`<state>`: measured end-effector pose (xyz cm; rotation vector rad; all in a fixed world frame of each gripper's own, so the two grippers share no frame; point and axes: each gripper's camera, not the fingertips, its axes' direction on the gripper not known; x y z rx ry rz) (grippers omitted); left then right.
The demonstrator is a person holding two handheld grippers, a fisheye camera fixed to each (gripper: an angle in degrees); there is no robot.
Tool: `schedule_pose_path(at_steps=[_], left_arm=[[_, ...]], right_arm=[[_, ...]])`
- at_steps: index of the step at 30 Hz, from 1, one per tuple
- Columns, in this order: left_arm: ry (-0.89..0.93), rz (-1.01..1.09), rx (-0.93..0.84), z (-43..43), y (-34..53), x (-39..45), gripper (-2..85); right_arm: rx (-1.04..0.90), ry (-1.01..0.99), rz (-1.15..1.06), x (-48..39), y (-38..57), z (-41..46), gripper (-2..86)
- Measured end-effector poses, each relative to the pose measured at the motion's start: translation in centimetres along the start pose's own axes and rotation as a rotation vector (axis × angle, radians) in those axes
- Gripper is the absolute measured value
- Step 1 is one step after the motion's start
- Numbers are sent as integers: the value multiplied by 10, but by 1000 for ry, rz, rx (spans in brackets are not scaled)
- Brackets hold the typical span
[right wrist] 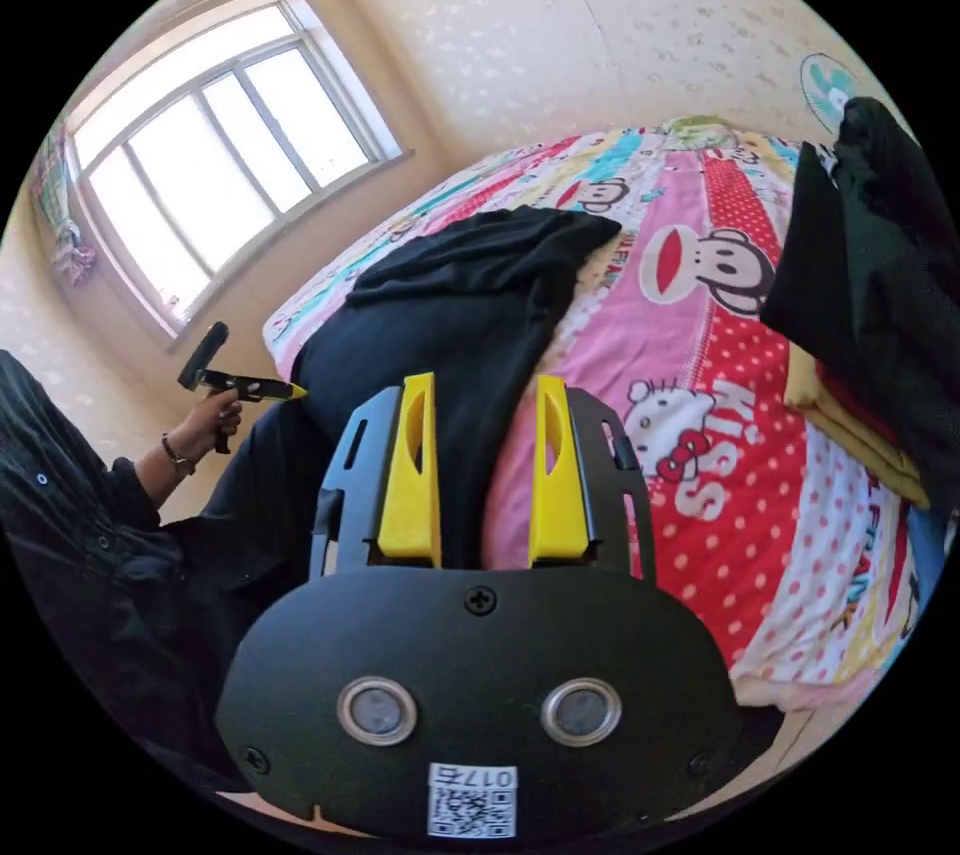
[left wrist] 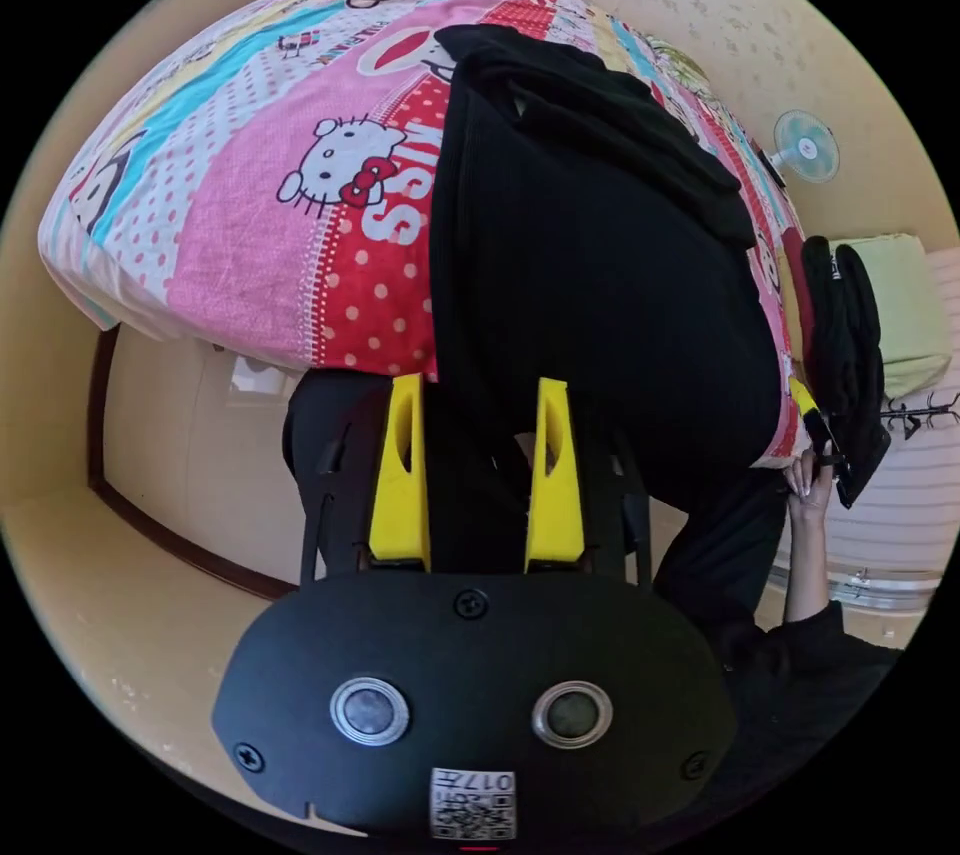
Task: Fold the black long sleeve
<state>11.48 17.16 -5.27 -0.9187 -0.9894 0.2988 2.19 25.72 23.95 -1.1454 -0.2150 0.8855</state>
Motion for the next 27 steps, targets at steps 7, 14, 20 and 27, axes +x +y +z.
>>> schedule_pose_path(at_steps=[7,14,20,27], left_arm=[[268,127,19,-62,-8,-20,48],[314,123,227,-135,-83,-68,66],[420,-4,216,-106,-74,-119,171],[466,-161,187,-49,-30,-154,170]], right_arm=[[73,-62,32,-42,27,-18,17],[188,-39,-13,-49,-80,-49,26],[121,-209,161,-15,-87,-24,128],[49,-323,385,3,-3,20,135]])
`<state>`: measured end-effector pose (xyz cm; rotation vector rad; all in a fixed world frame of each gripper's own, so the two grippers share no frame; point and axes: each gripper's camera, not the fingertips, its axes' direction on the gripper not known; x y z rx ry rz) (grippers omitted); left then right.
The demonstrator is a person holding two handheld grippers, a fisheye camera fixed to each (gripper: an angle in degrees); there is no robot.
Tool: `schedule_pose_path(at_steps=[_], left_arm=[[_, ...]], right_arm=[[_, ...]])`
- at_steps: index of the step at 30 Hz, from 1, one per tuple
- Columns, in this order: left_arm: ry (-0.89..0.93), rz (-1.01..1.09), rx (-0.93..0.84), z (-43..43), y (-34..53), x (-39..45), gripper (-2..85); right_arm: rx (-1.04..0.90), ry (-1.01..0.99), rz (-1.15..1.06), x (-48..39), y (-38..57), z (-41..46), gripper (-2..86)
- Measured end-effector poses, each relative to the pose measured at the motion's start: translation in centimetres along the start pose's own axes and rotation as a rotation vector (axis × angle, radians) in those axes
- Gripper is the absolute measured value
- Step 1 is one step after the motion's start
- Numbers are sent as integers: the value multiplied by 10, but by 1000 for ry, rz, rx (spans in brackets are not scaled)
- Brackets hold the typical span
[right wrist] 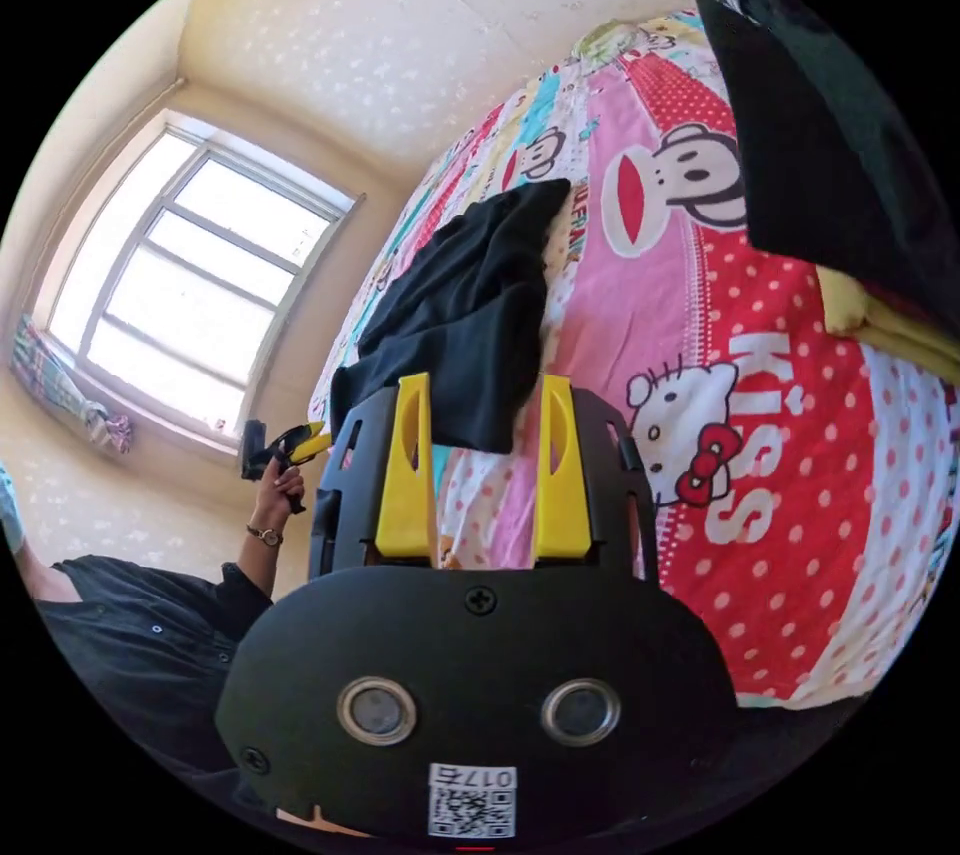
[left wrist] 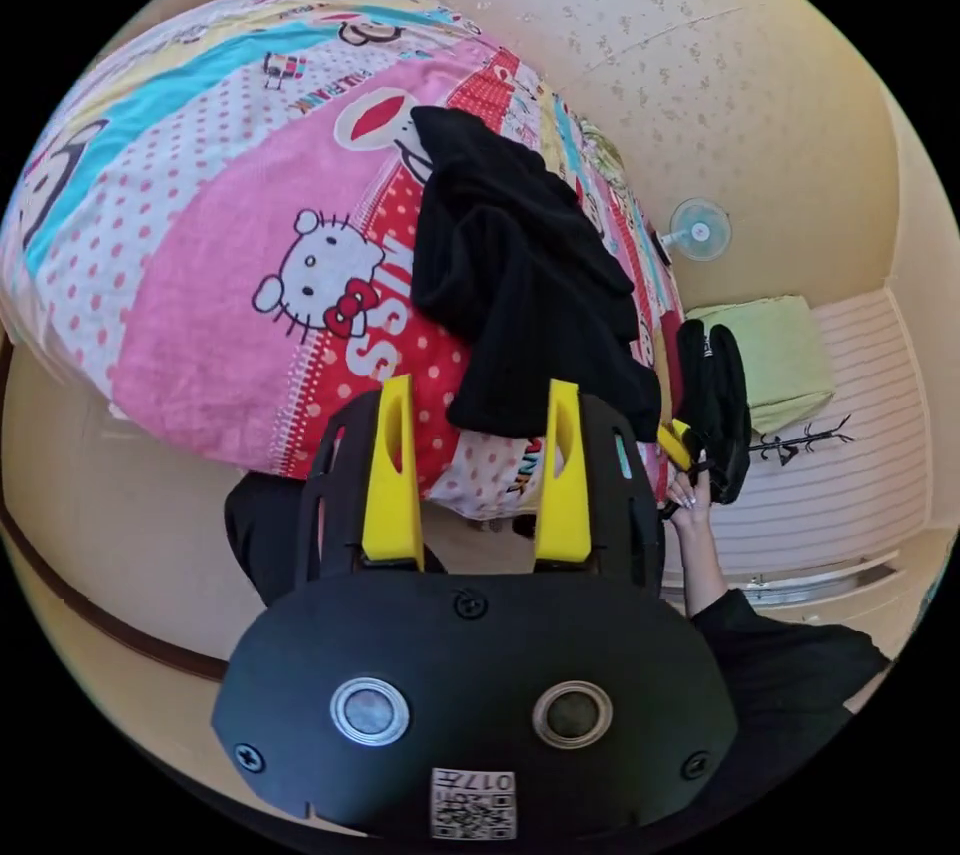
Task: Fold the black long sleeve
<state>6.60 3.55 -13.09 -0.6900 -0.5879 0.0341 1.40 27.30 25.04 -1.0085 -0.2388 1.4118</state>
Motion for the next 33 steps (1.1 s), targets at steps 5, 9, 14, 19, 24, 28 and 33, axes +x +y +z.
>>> schedule_pose_path(at_steps=[5,9,14,19,24,28,33], left_arm=[[274,-61,-100,-16,-9,-13,46],[485,123,54,-97,-6,18,41],[596,403,137,-190,1,70,40],[590,353,153,-224,45,56,41],[689,169,57,-221,118,7,40],[717,103,4,-214,131,0,39],[577,112,49,-184,49,8,40]], right_arm=[[-39,-251,-33,-6,20,4,43],[115,-511,-160,-35,25,-51,34],[126,-535,-466,-119,24,-133,31],[54,-542,-554,-146,75,-152,30],[67,-609,-426,-110,151,-155,29],[172,-657,-434,-98,179,-162,31],[81,-297,-399,-123,102,-105,31]])
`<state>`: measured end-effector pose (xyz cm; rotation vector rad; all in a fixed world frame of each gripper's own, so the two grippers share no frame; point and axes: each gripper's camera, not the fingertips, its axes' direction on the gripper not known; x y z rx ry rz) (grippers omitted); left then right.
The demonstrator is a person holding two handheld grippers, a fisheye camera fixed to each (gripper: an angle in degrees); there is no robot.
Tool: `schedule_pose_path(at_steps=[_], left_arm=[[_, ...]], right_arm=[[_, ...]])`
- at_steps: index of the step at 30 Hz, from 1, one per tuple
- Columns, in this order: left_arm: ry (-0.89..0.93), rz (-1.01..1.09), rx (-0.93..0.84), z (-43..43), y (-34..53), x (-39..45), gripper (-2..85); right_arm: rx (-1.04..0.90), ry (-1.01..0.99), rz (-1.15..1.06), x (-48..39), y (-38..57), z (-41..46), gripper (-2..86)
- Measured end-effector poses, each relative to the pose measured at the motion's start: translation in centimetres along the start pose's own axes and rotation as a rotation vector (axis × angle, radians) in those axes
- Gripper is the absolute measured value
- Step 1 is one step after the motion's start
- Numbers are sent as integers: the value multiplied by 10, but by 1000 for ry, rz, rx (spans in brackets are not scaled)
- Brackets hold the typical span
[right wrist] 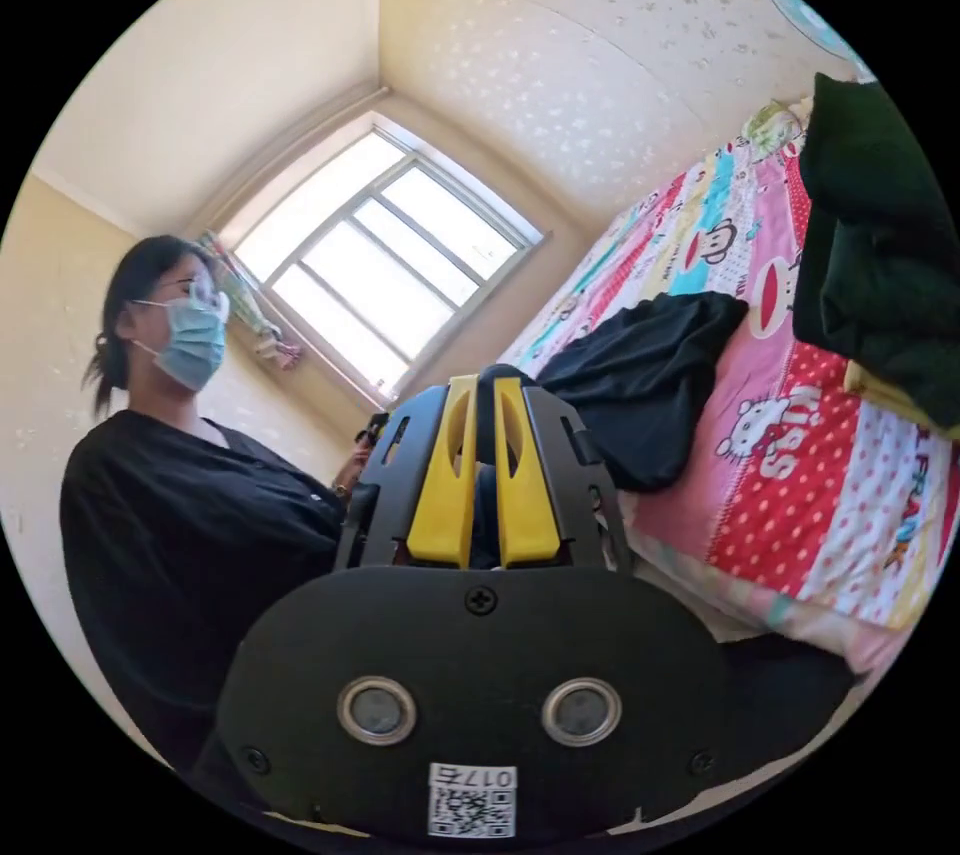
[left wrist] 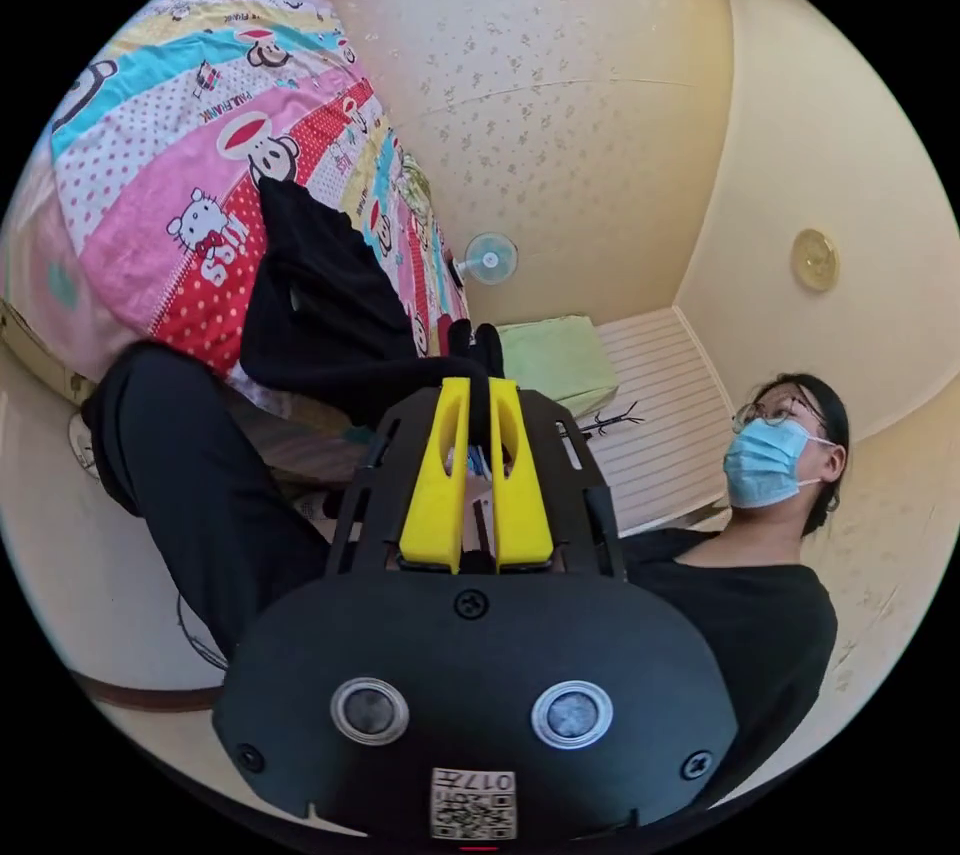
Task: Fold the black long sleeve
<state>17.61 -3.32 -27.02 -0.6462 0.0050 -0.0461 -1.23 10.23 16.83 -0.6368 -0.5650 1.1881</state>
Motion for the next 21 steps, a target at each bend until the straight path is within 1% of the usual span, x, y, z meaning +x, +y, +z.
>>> schedule_pose_path(at_steps=[1,3,4,5,6,8,9,10,11,13,15,17,18,19,20,21], left_arm=[[-12,18,-2,6,-17,-2,40],[-105,55,19,30,-90,-10,40],[-131,61,27,36,-109,-13,40],[-179,66,42,49,-146,-21,42],[-228,63,40,62,-177,-32,50],[-313,16,54,77,-205,-53,73],[-360,-3,63,83,-210,-63,96],[-381,-9,66,85,-208,-67,104],[-422,-14,63,90,-199,-75,120],[-495,-35,49,96,-174,-89,151],[-586,-65,32,102,-128,-107,171],[-632,-107,42,104,-94,-120,178],[-642,-144,65,105,-73,-127,183],[-636,-165,76,105,-64,-131,184],[-606,-204,96,106,-48,-138,187],[-560,-241,109,109,-38,-147,187]], right_arm=[[-16,64,2,7,-32,23,32],[-4,177,-10,15,-85,58,34],[-16,271,-10,24,-123,86,36],[-30,356,8,37,-158,115,38],[-37,395,32,45,-173,129,40],[-65,452,153,84,-215,179,54],[-72,465,182,91,-219,189,63],[-76,495,233,100,-219,205,80],[-77,506,240,102,-212,219,93],[-111,521,181,97,-189,243,102],[-162,584,122,95,-156,267,98],[-270,746,67,108,-105,299,83],[-318,807,65,116,-91,307,75],[-427,918,49,135,-65,320,59],[-436,941,-1,144,-46,323,40],[-395,947,1,143,-41,321,31]])
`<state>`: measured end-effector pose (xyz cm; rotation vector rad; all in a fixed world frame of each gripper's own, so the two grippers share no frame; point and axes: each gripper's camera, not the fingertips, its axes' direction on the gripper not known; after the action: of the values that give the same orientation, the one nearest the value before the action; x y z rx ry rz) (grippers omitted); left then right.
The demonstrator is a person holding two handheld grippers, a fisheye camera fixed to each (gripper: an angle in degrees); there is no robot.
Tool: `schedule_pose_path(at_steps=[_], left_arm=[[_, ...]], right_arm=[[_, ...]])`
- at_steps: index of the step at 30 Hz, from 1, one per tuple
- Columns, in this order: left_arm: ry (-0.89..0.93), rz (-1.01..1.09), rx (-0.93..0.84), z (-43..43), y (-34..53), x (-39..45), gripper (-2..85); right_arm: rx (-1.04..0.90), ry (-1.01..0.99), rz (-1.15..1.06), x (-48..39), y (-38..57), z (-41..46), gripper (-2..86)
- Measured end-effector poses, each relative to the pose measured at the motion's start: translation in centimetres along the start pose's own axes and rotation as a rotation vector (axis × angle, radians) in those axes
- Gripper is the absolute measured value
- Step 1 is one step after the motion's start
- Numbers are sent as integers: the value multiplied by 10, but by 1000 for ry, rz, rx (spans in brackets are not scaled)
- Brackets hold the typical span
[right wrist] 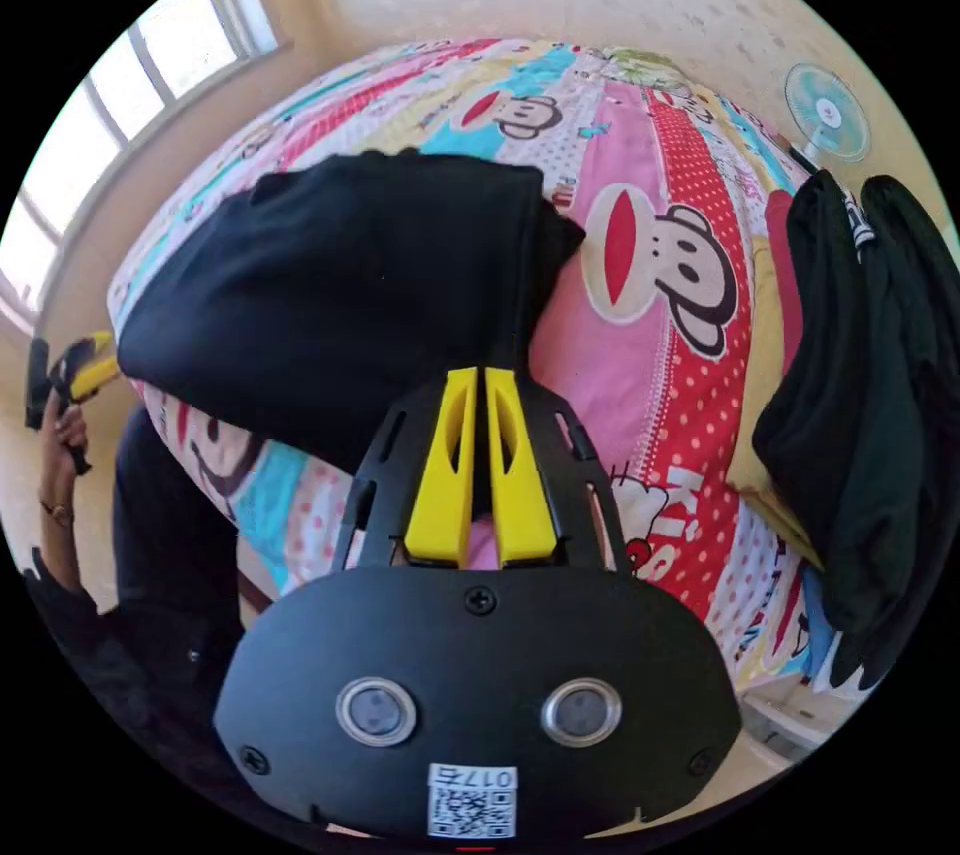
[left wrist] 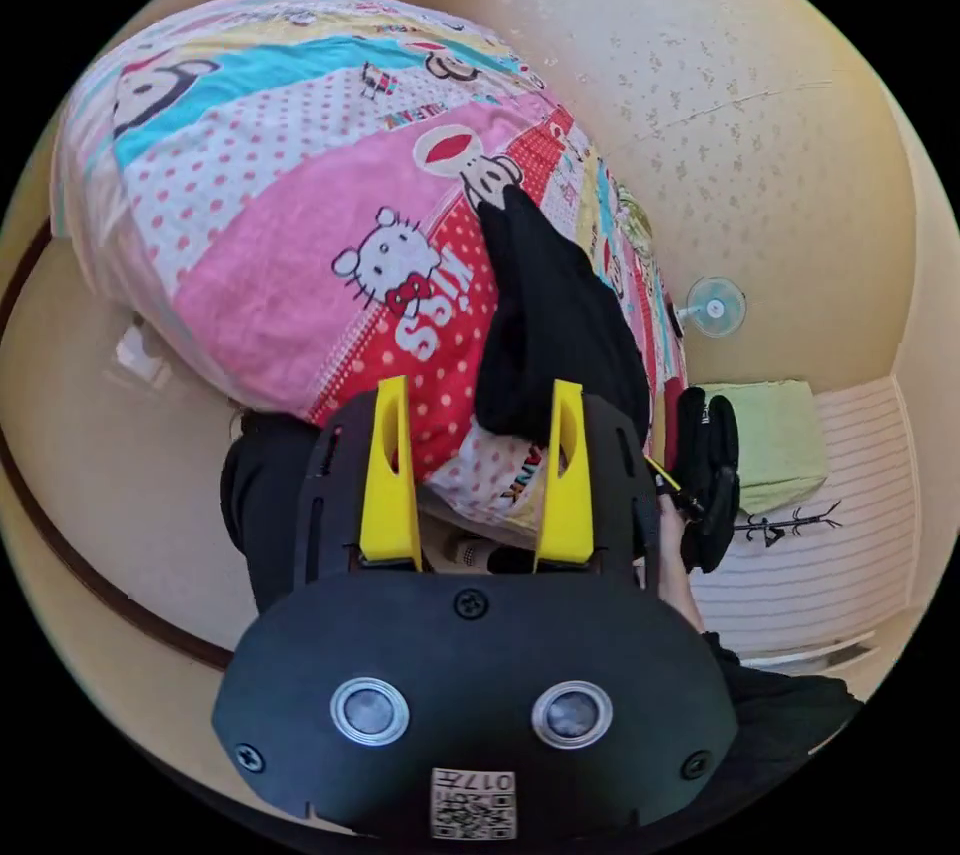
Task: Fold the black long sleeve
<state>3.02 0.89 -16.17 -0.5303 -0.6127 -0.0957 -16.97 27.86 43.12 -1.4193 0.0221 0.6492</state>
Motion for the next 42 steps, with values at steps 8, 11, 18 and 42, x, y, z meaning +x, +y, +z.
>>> schedule_pose_path(at_steps=[8,11,18,42], left_arm=[[139,-150,76,28,3,-5,176],[299,-67,122,28,1,24,56],[334,326,-9,71,-5,184,29],[77,229,-258,220,66,144,235]], right_arm=[[372,-115,55,-48,0,-50,9],[58,17,-11,-58,-9,21,6],[85,-113,41,-21,7,15,5],[245,-1078,537,243,106,-23,134]])
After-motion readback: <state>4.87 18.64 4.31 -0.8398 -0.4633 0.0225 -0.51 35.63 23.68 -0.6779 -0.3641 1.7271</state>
